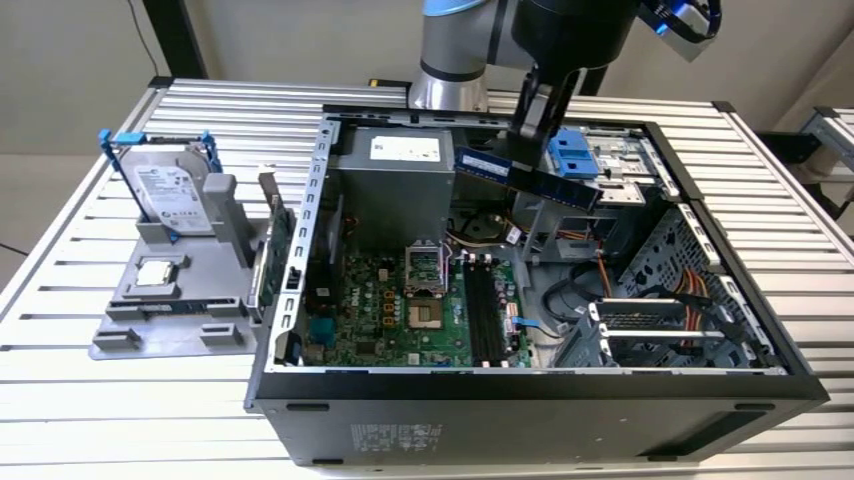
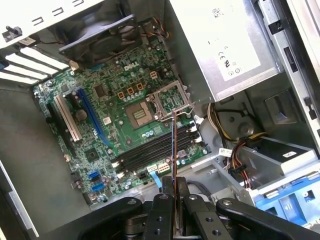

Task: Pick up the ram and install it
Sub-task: 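Insert the ram into the slot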

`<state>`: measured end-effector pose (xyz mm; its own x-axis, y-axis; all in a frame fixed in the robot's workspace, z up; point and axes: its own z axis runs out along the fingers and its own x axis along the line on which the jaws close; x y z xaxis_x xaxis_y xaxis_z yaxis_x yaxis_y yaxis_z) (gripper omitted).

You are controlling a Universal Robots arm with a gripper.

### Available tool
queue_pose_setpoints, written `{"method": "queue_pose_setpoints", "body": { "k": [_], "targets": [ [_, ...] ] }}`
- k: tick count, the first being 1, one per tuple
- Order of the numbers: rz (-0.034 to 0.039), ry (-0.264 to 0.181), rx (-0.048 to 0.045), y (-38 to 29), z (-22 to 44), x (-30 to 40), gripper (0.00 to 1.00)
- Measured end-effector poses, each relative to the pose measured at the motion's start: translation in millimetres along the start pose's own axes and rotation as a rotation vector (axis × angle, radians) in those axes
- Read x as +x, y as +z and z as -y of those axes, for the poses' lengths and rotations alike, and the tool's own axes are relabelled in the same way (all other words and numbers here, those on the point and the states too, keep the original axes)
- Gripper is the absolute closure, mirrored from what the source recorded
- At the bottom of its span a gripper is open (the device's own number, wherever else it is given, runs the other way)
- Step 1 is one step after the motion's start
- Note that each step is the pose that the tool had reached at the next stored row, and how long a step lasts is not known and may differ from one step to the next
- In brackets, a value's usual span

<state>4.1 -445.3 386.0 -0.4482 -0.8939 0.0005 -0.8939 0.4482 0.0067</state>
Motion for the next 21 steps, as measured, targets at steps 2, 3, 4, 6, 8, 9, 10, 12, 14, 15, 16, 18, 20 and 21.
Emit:
{"method": "queue_pose_setpoints", "body": {
  "k": [2, 3, 4, 6, 8, 9, 10, 12, 14, 15, 16, 18, 20, 21],
  "targets": [
    [0.0001, 0.006, 0.0, 0.0, 0.0, 0.0, 1.0],
    [0.0001, 0.009, 0.0, 0.0, 0.0, 0.0, 1.0],
    [0.0001, 0.012, 0.0, 0.0, 0.0, 0.0, 1.0],
    [0.0001, 0.019, 0.0, 0.0, 0.0, 0.0, 1.0],
    [0.0001, 0.026, 0.0, 0.0, 0.0, 0.0, 1.0],
    [0.0002, 0.029, 0.0, 0.0, 0.0, 0.0, 1.0],
    [0.0002, 0.032, 0.0, 0.0, 0.0, 0.0, 1.0],
    [0.0003, 0.039, 0.0, 0.0, 0.0, 0.0, 1.0],
    [0.0003, 0.046, 0.0, 0.0, 0.0, 0.0, 1.0],
    [0.0004, 0.051, 0.0, 0.0, 0.0, 0.0, 1.0],
    [0.0004, 0.055, 0.0, 0.0, 0.0, 0.0, 1.0],
    [0.0006, 0.071, 0.0, 0.1, 0.0, 0.0, 1.0],
    [0.0005, 0.091, 0.0, 0.1, 0.0, 0.0, 1.0],
    [0.0008, 0.103, 0.0, 0.3, 0.0, 0.0, 1.0]
  ]
}}
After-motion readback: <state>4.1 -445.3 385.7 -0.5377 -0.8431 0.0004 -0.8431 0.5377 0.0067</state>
